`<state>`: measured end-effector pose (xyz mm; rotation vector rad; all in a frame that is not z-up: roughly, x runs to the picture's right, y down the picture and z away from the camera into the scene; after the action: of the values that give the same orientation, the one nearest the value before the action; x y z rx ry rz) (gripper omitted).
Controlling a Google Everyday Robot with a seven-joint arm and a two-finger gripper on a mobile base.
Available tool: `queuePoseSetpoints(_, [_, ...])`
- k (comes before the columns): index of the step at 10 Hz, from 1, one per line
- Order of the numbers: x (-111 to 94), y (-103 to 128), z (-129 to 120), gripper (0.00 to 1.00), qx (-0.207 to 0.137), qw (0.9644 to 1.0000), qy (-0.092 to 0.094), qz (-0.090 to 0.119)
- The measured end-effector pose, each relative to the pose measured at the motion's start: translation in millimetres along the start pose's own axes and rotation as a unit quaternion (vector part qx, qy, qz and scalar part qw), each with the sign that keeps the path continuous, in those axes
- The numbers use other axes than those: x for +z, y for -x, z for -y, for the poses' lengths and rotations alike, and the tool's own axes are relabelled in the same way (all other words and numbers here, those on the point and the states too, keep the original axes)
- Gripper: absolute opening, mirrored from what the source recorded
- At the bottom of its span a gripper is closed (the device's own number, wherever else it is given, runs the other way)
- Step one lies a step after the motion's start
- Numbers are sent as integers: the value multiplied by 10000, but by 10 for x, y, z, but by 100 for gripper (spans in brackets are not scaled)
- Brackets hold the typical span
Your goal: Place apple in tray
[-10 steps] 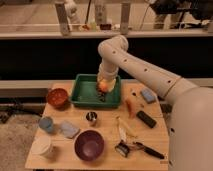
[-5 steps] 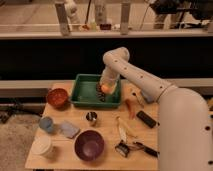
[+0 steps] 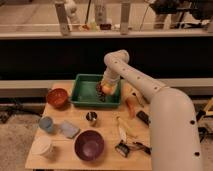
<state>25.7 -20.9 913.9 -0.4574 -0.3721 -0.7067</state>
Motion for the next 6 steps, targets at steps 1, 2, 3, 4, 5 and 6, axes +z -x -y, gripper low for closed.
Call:
queuePoseSetpoints(1, [3, 7, 7, 1, -7, 10000, 7, 7])
queuePoseSetpoints(2, [23, 10, 4, 7, 6, 10000, 45, 49])
queuePoseSetpoints(3, [52, 4, -2, 16, 35, 9999, 79, 84])
queuePoseSetpoints(4, [120, -1, -27, 28, 57, 9998, 149, 122])
queuePoseSetpoints(5, [161, 4, -40, 37, 60, 9997, 189, 148])
queuePoseSetpoints(6, [185, 5, -45, 46, 62, 9996, 220, 167])
